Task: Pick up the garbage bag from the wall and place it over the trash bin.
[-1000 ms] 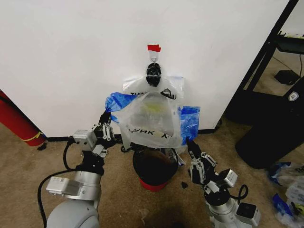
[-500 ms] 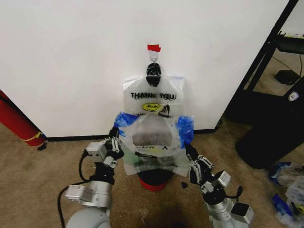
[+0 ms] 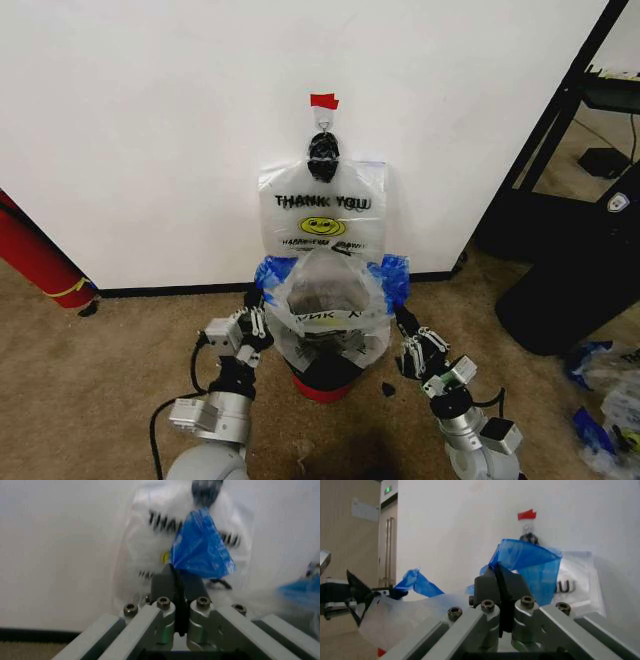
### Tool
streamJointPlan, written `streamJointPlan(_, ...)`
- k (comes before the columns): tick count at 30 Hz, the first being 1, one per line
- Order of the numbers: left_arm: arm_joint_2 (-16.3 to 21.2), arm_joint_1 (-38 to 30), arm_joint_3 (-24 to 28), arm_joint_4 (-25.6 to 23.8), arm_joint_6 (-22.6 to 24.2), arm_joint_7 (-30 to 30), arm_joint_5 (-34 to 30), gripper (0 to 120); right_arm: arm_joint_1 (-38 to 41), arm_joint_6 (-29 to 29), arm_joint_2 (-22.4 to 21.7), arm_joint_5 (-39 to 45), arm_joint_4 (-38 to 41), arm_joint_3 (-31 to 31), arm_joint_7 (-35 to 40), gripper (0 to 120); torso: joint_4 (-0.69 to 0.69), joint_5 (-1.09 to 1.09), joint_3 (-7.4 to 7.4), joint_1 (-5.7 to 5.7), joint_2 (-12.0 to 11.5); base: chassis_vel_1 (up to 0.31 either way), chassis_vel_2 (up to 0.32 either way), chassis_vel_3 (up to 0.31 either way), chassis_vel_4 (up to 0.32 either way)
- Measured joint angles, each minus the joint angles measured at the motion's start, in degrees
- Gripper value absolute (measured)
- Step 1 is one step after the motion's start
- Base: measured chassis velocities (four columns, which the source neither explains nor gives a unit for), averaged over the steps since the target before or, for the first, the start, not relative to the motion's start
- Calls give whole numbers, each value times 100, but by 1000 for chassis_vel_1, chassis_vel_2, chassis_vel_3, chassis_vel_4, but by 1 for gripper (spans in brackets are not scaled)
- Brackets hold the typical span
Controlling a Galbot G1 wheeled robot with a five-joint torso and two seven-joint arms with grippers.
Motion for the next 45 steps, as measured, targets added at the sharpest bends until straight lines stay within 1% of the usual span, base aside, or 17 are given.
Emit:
streamJointPlan(2, 51, 6, 3, 211, -85, 6, 77, 0, 32, 24, -14, -97, -220, -197, -8, 0, -1, 2, 0, 0, 0, 0, 0, 0, 0)
streamJointPlan(4, 108, 40, 3, 298, -136, 6, 156, 0, 36, 25, -45, -180, -309, -343, 18, 0, -1, 0, 0, 0, 0, 0, 0, 0, 0)
streamJointPlan(7, 191, 107, 3, 328, -188, 6, 261, 0, 19, 26, -120, -279, -346, -513, 109, 0, 0, 1, 0, 0, 0, 0, 0, 0, 0)
streamJointPlan(11, 413, 231, 8, 303, -227, 13, 437, 0, -45, 27, -345, -416, -325, -714, 258, 0, 0, 0, 0, 0, 0, 0, 0, 0, 0)
streamJointPlan(20, 648, 430, 23, 293, -231, 2, 615, 0, -210, 41, -613, -424, -287, -670, 379, 0, 0, 1, 0, 0, 0, 0, 0, 0, 0)
streamJointPlan(22, 771, 568, 32, 260, -249, -24, 755, 0, -368, 41, -794, -356, -274, -561, 392, 0, 0, 1, 0, 0, 0, 0, 0, 0, 0)
streamJointPlan(24, 915, 712, 32, 117, -205, -110, 924, 0, -533, 40, -951, -221, -252, -500, 245, 0, -1, 0, 0, 0, 0, 0, 0, 0, 0)
streamJointPlan(25, 915, 712, 32, 117, -205, -110, 924, 0, -533, 40, -951, -221, -252, -500, 245, 0, -1, 0, 0, 0, 0, 0, 0, 0, 0)
streamJointPlan(27, 1030, 822, 27, 59, -149, -225, 1118, 0, -633, 39, -1004, -90, -322, -468, -6, 0, 0, 0, 0, 0, 0, 0, 0, 0, 0)
streamJointPlan(29, 1125, 922, 16, 56, -111, -304, 1301, 0, -686, 39, -1006, 55, -392, -460, -244, 0, -1, 1, 0, 0, 0, 0, 0, 0, 0)
streamJointPlan(30, 1174, 967, 15, 61, -98, -326, 1373, 0, -720, 38, -1006, 125, -434, -458, -371, 0, 1, 1, 0, 0, 0, 0, 0, 0, 0)
streamJointPlan(32, 1239, 1003, 32, 137, -89, -342, 1445, 0, -779, 37, -1029, 194, -512, -461, -496, 0, -1, 2, 0, 0, 0, 0, 0, 0, 0)
streamJointPlan(33, 1239, 1003, 32, 137, -89, -342, 1445, 0, -779, 37, -1029, 194, -512, -461, -496, 0, -1, 2, 0, 0, 0, 0, 0, 0, 0)
streamJointPlan(36, 1238, 927, 135, 359, -128, -317, 1466, 0, -768, 36, -1105, 230, -698, -473, -549, 0, 0, 1, 0, 0, 0, 0, 0, 0, 0)
streamJointPlan(39, 1103, 722, 227, 640, -197, -287, 1466, 0, -636, 34, -1140, 272, -996, -471, -549, 0, 0, 1, 0, 0, 0, 0, 0, 0, 0)
streamJointPlan(40, 1103, 722, 227, 640, -197, -287, 1466, 0, -636, 34, -1140, 272, -996, -471, -549, 0, 0, 1, 0, 0, 0, 0, 0, 0, 0)
streamJointPlan(45, 936, 386, 252, 1044, -223, -364, 1485, 0, -419, 32, -1026, 507, -1512, -472, -515, 0, -1, 1, 0, 0, 0, 0, 0, 0, 0)
